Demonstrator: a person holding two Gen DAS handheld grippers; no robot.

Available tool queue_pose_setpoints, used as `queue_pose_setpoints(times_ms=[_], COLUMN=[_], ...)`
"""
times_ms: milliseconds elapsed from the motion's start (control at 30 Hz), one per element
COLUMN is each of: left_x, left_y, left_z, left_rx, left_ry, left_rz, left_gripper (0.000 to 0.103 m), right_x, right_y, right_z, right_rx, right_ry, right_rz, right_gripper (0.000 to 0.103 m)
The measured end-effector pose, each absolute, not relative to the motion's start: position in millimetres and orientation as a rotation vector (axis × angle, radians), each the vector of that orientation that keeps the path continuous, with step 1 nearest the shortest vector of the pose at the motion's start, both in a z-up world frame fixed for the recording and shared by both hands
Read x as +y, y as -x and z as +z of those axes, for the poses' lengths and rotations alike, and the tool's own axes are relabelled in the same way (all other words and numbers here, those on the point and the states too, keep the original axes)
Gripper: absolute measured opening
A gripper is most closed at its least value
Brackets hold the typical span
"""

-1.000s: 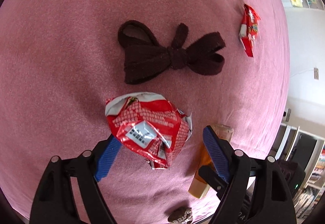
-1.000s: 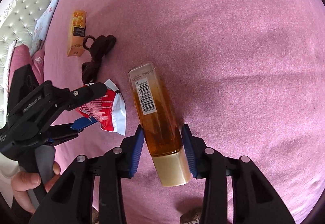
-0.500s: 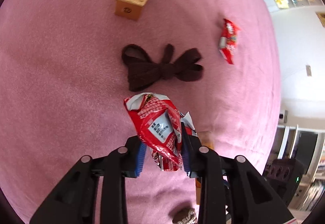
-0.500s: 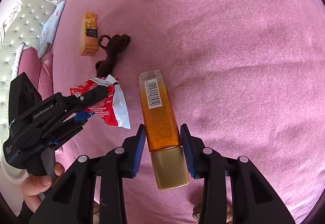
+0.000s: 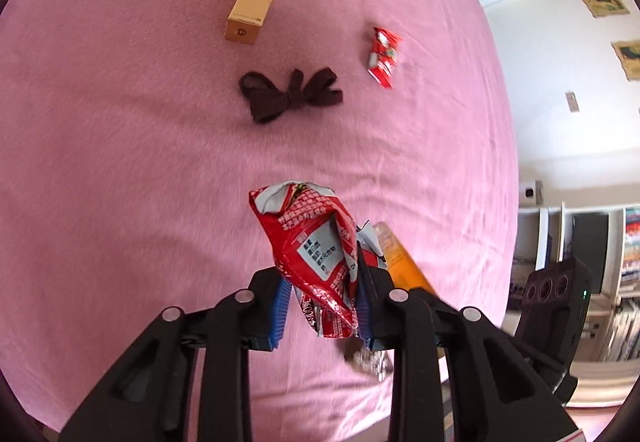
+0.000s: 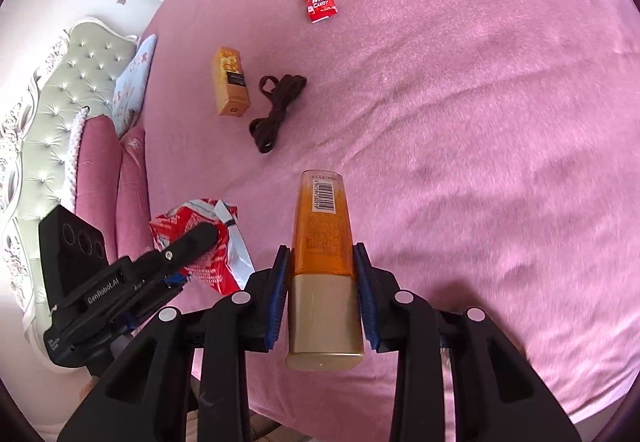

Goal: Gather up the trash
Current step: 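Carry the red wrapper and orange bottle over the yellow bin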

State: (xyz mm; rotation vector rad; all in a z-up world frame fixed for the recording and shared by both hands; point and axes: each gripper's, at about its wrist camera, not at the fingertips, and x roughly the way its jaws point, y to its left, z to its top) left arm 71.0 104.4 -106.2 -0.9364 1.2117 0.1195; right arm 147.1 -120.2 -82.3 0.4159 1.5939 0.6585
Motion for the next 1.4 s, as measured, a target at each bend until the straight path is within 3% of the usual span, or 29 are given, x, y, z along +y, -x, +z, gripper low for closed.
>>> queue_pose_setpoints(times_ms=[333, 667, 1400], left_x=[67, -20, -400], left_y=[-16, -19, -57], left_z=[-65, -52, -88], left_rx=[1.247, 1.324, 1.584], left_ry=[0.834, 0.689, 0.318], left_rz=[-0.059, -0.279, -0.730], left_gripper=[0.028, 0.028, 0.028], right_x=[-161, -263, -596], right_y=[-78, -19, 99], right_z=[-37, -21, -48], right_rx=[1.483, 1.368, 1.210], right_ry=[-0.514, -0.665, -0.976], right_rz=[0.569, 0.365, -0.118], right_gripper=[0.031, 0.031, 0.031])
